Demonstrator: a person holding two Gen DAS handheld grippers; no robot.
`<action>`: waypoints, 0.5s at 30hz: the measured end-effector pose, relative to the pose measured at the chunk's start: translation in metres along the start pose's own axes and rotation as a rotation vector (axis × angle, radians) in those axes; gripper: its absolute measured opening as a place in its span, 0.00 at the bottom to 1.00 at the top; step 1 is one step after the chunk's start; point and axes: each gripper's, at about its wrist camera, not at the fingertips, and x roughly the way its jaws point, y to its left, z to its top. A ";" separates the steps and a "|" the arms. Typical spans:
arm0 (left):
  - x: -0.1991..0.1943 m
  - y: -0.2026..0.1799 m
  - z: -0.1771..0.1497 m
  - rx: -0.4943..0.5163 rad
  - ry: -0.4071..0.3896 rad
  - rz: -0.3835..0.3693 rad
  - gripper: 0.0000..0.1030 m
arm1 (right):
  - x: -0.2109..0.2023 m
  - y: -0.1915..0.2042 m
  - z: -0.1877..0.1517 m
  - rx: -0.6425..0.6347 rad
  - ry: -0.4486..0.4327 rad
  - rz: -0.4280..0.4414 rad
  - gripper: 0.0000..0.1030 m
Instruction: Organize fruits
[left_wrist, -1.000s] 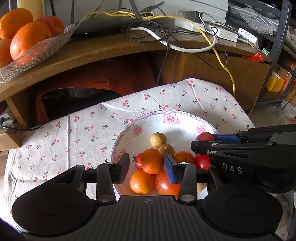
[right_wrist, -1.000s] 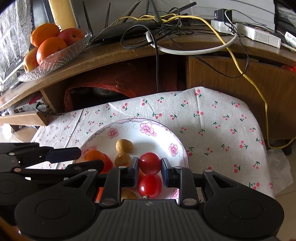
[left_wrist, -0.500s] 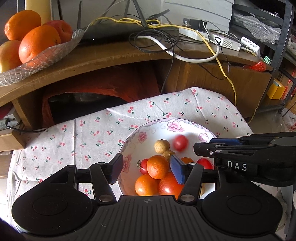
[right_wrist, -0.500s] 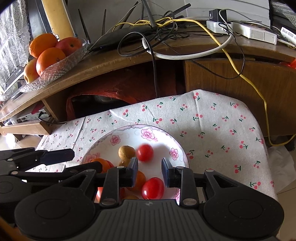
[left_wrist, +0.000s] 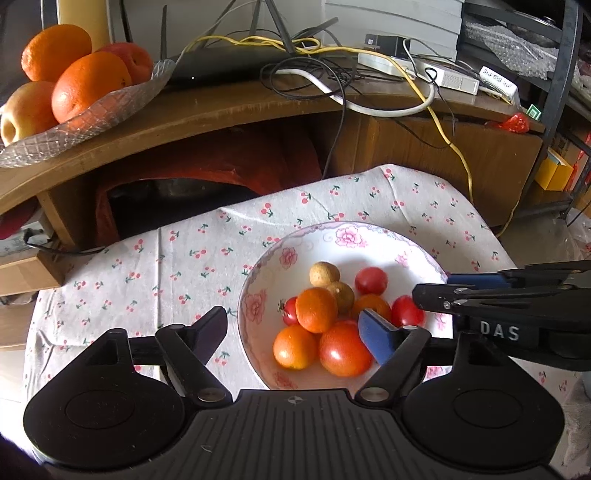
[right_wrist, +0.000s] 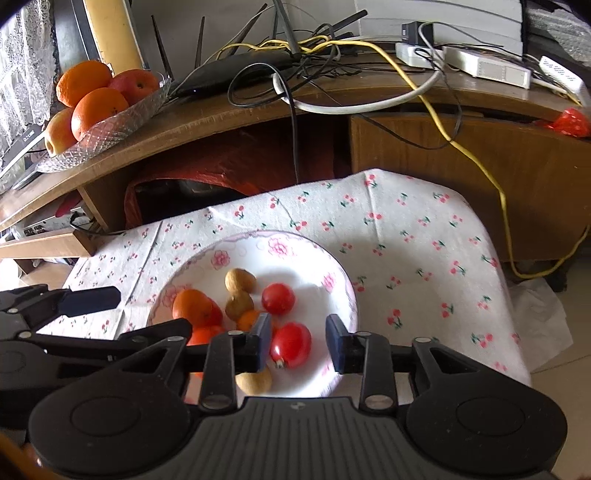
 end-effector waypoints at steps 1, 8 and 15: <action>-0.002 -0.001 -0.001 0.002 0.000 0.003 0.83 | -0.003 0.000 -0.002 -0.001 0.001 -0.001 0.34; -0.020 -0.007 -0.014 0.002 -0.016 0.023 0.88 | -0.030 0.005 -0.021 -0.016 -0.026 -0.029 0.36; -0.034 -0.012 -0.027 -0.008 -0.024 0.036 0.90 | -0.052 0.005 -0.042 -0.009 -0.043 -0.059 0.38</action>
